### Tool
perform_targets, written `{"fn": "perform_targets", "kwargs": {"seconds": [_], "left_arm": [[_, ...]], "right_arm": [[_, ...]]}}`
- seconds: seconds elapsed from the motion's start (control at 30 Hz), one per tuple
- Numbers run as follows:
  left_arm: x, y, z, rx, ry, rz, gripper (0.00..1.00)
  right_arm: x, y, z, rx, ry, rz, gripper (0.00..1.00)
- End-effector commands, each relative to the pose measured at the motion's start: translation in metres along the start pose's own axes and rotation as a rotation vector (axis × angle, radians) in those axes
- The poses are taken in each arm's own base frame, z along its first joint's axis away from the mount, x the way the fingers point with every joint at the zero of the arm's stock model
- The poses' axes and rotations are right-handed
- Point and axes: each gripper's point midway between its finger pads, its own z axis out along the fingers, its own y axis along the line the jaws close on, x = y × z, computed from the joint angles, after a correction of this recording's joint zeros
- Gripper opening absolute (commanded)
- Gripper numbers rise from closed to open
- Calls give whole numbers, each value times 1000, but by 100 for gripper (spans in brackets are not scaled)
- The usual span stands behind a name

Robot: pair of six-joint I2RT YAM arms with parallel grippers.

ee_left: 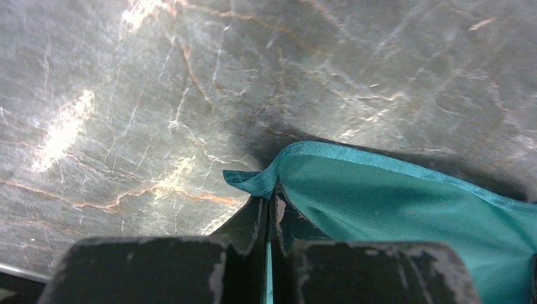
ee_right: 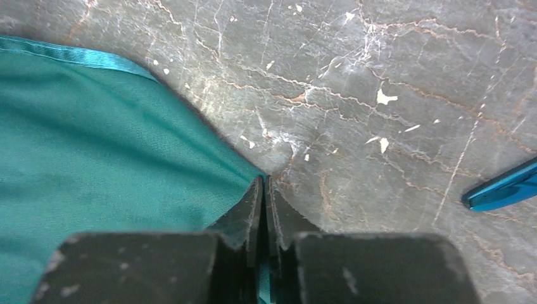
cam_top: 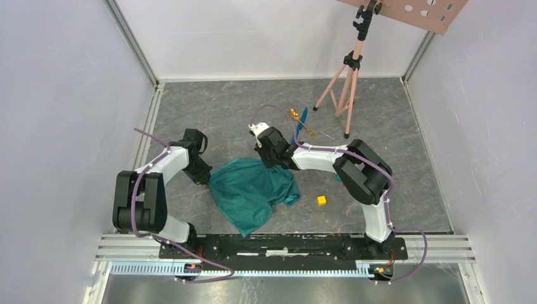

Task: Fold the napkin into a case and place the utensils inside
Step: Pick up the crumpled napkin from the center of the board, then flatten out the crumpled napkin at the center of the board.

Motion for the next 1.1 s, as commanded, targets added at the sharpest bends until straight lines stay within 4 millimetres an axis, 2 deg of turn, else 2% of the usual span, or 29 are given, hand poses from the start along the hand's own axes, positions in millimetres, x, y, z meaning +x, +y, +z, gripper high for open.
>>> {"fn": "perform_targets", "kwargs": {"seconds": [0.0, 0.17, 0.27, 0.37, 0.43, 0.53, 0.6, 0.7, 0.73, 0.8, 0.9, 1.07], "left_arm": [[-41, -29, -33, 138, -165, 96, 2], [-54, -42, -76, 251, -244, 166, 2], [-55, -49, -98, 326, -277, 215, 2], [-57, -55, -119, 391, -309, 265, 2], [-58, -57, -128, 415, -325, 280, 2], [-55, -55, -129, 421, -321, 290, 2], [-52, -53, -121, 414, -310, 303, 2], [-43, -54, -107, 417, -265, 326, 2], [-40, -54, -103, 414, -247, 334, 2], [-34, -52, -95, 403, -210, 344, 2], [-27, -49, -86, 390, -175, 356, 2], [-21, -43, -75, 366, -150, 381, 2]], "right_arm": [[-27, 8, -5, -34, -62, 0, 0], [-59, 9, -37, -49, -161, 6, 0], [-69, 12, -54, -73, -193, 26, 0], [-66, 19, -71, -130, -227, 73, 0], [-58, 24, -87, -181, -271, 96, 0], [-31, 36, -95, -264, -245, 107, 0], [-7, 47, -94, -335, -186, 104, 0], [10, 63, -92, -436, -130, 59, 0], [12, 60, -90, -423, -123, 46, 6], [10, 50, -89, -370, -127, 22, 24], [4, 48, -90, -360, -139, -13, 44], [-2, 39, -76, -289, -119, -24, 63]]}}
